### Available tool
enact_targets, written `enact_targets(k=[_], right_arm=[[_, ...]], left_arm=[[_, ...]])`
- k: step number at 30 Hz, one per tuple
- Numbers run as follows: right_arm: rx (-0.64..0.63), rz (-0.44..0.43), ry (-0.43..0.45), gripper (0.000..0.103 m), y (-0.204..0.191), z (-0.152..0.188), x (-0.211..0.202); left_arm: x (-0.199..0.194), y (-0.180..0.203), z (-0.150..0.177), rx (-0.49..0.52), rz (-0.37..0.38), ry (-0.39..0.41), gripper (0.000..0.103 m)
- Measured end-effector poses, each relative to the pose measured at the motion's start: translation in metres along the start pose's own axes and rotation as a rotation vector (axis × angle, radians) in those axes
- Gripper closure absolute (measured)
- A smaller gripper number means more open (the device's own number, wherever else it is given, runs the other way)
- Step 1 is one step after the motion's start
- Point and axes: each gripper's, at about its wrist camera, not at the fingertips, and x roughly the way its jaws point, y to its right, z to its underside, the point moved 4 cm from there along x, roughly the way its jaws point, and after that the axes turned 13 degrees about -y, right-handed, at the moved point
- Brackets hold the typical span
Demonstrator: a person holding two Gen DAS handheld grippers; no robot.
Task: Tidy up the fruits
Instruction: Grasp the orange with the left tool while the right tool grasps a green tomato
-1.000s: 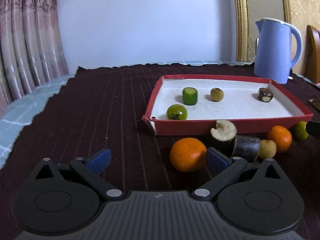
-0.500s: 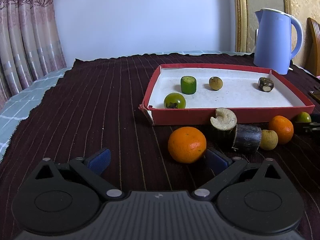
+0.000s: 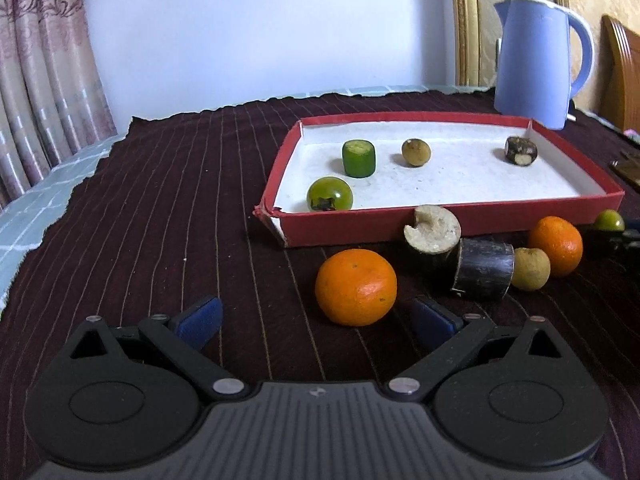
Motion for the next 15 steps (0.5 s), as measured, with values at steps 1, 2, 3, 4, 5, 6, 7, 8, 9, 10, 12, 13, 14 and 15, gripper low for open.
enact_targets(k=[1,2,3,4,5,6,7,8,9,10,12,13,14,15], right_arm=[[0.004,-0.004,0.001,0.072,0.001,0.000,0.000],[0.006,-0.009,0.002,0.072,0.001,0.000,0.000],[0.009,-0.012,0.003,0.072,0.001,0.000,0.000],[0.010,-0.014,0.004,0.072,0.002,0.000,0.000],[0.011,-0.017,0.004,0.071,0.002,0.000,0.000],[0.010,-0.019,0.004,0.071,0.002,0.000,0.000],[0.008,-0.021,0.004,0.071,0.002,0.000,0.000],[0.006,-0.020,0.005,0.071,0.001,0.000,0.000],[0.004,-0.018,0.005,0.071,0.001,0.000,0.000],[0.004,-0.017,0.006,0.071,0.000,0.000,0.000],[0.007,-0.016,0.011,0.071,0.001,0.001,-0.001],[0.010,-0.016,0.012,0.071,0.002,0.000,-0.001],[0.011,-0.017,0.014,0.072,0.002,0.000,-0.002],[0.010,-0.016,0.014,0.072,0.001,0.001,-0.002]], left_arm=[[0.001,0.001,-0.001,0.004,-0.004,0.001,0.005],[0.001,0.002,-0.002,0.004,-0.003,0.000,0.008],[0.003,0.002,-0.004,0.000,-0.001,-0.001,0.010],[0.004,0.002,-0.006,-0.006,0.004,-0.004,0.017],[0.006,0.001,-0.008,-0.015,0.016,-0.011,0.025],[0.008,0.000,-0.010,-0.026,0.031,-0.016,0.028],[0.009,-0.001,-0.011,-0.040,0.051,-0.021,0.036],[0.009,-0.002,-0.012,-0.053,0.078,-0.024,0.043],[0.009,-0.002,-0.012,-0.059,0.087,-0.021,0.045],[0.008,-0.002,-0.012,-0.059,0.083,-0.015,0.055],[0.006,0.001,-0.010,-0.056,0.072,-0.003,0.062],[0.005,0.001,-0.009,-0.056,0.068,-0.001,0.063],[0.005,0.002,-0.009,-0.055,0.065,0.000,0.063],[0.005,0.002,-0.009,-0.060,0.065,-0.002,0.063]])
